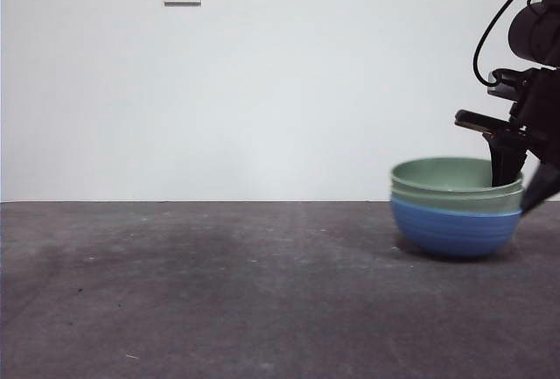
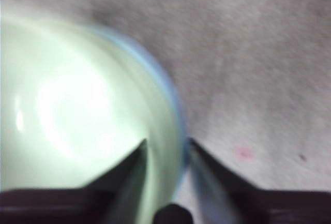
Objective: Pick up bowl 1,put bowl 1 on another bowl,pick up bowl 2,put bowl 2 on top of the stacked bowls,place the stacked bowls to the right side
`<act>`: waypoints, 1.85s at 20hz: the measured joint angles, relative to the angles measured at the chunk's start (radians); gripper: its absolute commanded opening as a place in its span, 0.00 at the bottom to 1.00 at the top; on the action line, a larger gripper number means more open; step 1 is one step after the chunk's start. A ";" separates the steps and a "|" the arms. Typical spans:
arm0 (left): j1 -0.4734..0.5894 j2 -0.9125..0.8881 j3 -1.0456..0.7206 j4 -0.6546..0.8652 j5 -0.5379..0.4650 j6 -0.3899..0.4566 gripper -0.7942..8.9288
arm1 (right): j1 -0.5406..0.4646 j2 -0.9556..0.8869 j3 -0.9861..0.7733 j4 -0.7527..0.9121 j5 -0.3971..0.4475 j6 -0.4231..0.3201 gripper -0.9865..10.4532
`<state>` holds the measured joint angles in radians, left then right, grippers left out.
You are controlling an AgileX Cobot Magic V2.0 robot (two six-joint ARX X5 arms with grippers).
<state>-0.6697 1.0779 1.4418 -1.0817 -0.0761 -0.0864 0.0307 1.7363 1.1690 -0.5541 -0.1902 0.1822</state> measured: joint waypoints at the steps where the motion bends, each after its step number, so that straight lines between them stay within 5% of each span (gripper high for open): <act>1: 0.000 0.000 0.000 0.000 0.000 0.000 0.38 | -0.002 0.005 0.000 -0.007 0.005 -0.002 0.34; 10: 0.000 0.000 0.000 -0.001 0.000 0.000 0.38 | -0.005 0.003 0.000 0.009 0.007 -0.008 0.34; 16: 0.000 0.000 0.000 -0.002 0.000 0.000 0.38 | -0.005 -0.192 0.000 -0.022 0.006 -0.018 0.34; 19: 0.000 0.000 0.000 -0.002 0.000 0.000 0.38 | -0.001 -0.353 0.000 -0.145 -0.019 -0.018 0.33; 23: 0.000 0.000 0.000 -0.002 0.000 0.013 0.37 | 0.061 -0.541 0.000 -0.364 -0.154 -0.056 0.33; 29: 0.000 0.000 0.000 -0.041 0.001 0.025 0.37 | 0.207 -0.689 0.000 -0.669 -0.150 -0.140 0.22; 30: 0.000 0.000 0.000 -0.050 0.001 0.026 0.36 | 0.216 -0.709 0.000 -0.676 -0.148 -0.146 0.22; 32: 0.000 0.000 0.000 -0.063 0.001 0.027 0.07 | 0.225 -0.739 0.000 -0.679 -0.147 -0.156 0.07; 37: 0.000 0.000 0.000 -0.082 0.002 0.039 0.07 | 0.225 -0.762 0.000 -0.684 -0.147 -0.185 0.08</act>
<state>-0.6697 1.0779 1.4418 -1.1637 -0.0742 -0.0475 0.2554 0.9745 1.1687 -1.2385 -0.3370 -0.0025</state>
